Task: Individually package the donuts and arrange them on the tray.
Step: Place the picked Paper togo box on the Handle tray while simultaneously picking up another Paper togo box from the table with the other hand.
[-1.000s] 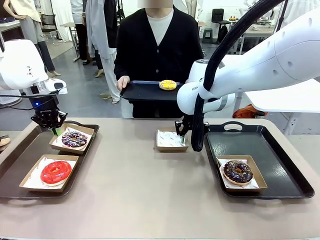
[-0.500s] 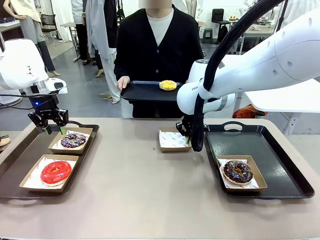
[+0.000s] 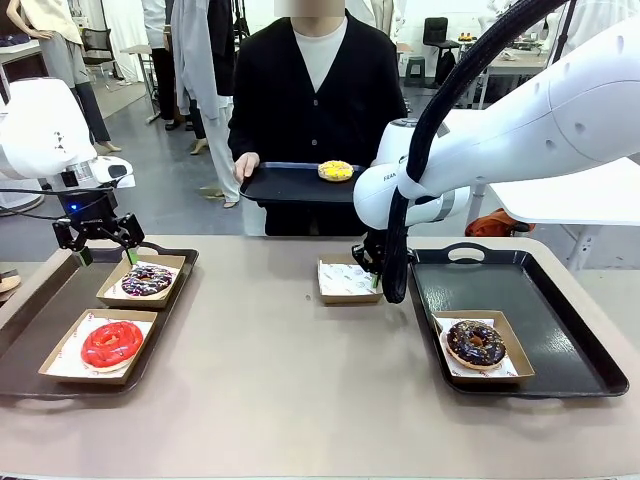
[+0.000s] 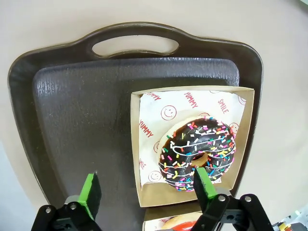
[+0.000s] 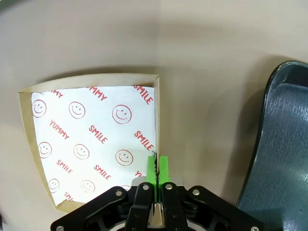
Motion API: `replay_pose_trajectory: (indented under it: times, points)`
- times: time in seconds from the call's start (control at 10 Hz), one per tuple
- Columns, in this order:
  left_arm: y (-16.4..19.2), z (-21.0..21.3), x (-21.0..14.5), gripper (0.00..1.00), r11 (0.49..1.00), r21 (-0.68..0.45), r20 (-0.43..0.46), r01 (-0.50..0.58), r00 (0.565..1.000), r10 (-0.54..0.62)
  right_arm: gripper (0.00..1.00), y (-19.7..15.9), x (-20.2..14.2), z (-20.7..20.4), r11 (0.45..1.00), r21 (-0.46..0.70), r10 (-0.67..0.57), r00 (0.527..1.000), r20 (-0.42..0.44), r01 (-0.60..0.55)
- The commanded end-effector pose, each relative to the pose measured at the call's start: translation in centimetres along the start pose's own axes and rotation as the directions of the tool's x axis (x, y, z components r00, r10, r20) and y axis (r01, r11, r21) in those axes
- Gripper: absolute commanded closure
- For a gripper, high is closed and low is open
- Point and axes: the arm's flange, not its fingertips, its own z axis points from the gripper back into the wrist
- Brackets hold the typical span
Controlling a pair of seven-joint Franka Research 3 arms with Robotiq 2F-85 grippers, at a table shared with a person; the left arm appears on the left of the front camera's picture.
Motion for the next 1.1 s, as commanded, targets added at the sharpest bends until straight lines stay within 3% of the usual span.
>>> replay_pose_trajectory:
  times: [0.0, 0.2, 0.4, 0.5, 0.6, 0.8, 1.0]
  points:
    - [-0.3, 0.2, 0.3, 0.00, 1.000, 0.023, -0.006, -0.015, 1.000, 0.015, 1.00, 0.0, 0.0, -0.5, 1.000, -0.026, -0.017, 1.000, 0.014, 0.017]
    - [-0.1, 0.8, -0.5, 0.00, 1.000, -0.015, 0.002, 0.010, 1.000, -0.010, 1.00, 0.8, -1.9, 2.1, 0.999, -0.043, 0.034, 0.998, 0.056, -0.031]
    - [1.2, 2.7, -2.1, 0.00, 0.984, -0.179, 0.025, 0.023, 1.000, -0.019, 1.00, 1.3, -4.9, 7.9, 0.995, -0.040, 0.095, 0.988, 0.121, -0.091]
    - [2.9, 3.9, -3.2, 0.00, 0.952, -0.304, 0.015, 0.046, 0.999, -0.043, 1.00, 0.9, -5.8, 10.9, 0.992, -0.029, 0.123, 0.985, 0.118, -0.120]
    - [4.7, 4.9, -4.6, 0.00, 0.915, -0.397, 0.024, 0.068, 0.998, -0.064, 1.00, 0.5, -6.1, 13.5, 0.990, -0.024, 0.143, 0.984, 0.107, -0.141]
    - [8.1, 6.3, -8.0, 0.00, 0.779, -0.610, 0.058, 0.146, 0.989, -0.139, 1.00, 0.6, -6.0, 17.9, 0.986, -0.021, 0.169, 0.983, 0.078, -0.168]
    - [11.2, 6.6, -10.8, 0.00, 0.650, -0.737, 0.092, 0.185, 0.980, -0.175, 1.00, 1.0, -4.6, 21.4, 0.983, -0.034, 0.181, 0.983, 0.023, -0.180]
